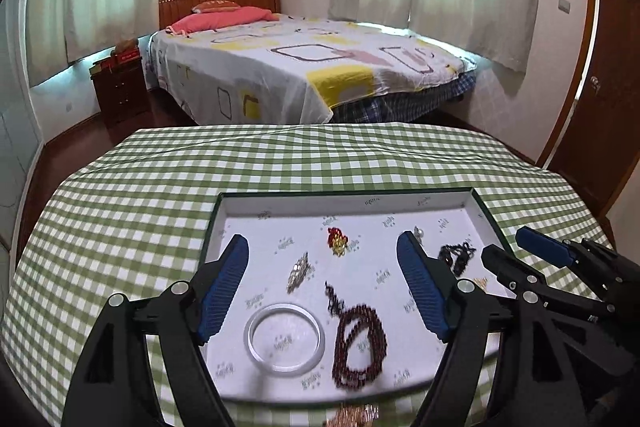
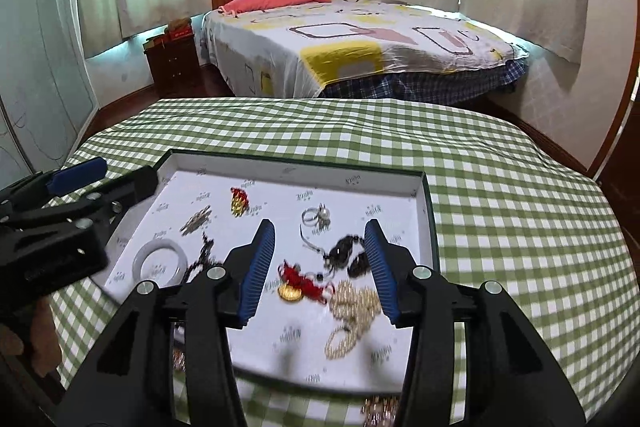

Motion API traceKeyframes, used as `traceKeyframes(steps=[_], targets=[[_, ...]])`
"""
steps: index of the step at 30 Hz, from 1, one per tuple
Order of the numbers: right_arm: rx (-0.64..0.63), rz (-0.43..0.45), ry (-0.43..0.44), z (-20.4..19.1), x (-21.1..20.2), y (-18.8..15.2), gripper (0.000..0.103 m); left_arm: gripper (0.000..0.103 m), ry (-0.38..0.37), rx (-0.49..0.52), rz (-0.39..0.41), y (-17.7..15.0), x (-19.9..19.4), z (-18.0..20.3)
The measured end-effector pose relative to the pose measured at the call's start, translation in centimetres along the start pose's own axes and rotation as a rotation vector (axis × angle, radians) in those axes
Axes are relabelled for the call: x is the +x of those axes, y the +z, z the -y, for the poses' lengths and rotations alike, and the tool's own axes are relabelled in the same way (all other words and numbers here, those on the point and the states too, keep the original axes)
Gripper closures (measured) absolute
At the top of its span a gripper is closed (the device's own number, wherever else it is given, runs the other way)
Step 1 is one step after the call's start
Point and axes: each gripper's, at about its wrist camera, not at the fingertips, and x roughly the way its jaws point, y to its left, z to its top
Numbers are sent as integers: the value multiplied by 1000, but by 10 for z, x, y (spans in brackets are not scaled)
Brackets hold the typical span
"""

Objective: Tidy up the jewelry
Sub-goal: 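Withdraw both grippers from the box back over the table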

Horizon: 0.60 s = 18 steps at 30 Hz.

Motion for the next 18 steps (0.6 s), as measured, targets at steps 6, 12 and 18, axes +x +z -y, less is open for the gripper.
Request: traceKeyframes(steps=[6, 12, 18], targets=[[15, -8, 5, -2, -19, -23, 57, 29, 0, 5, 29, -22, -26, -4], [40, -11, 8, -1, -33, -51, 57, 29, 8, 5, 41, -49, -42, -4], [64, -36, 6, 1, -41, -84, 57, 29, 21, -2, 6, -82, -40, -7]])
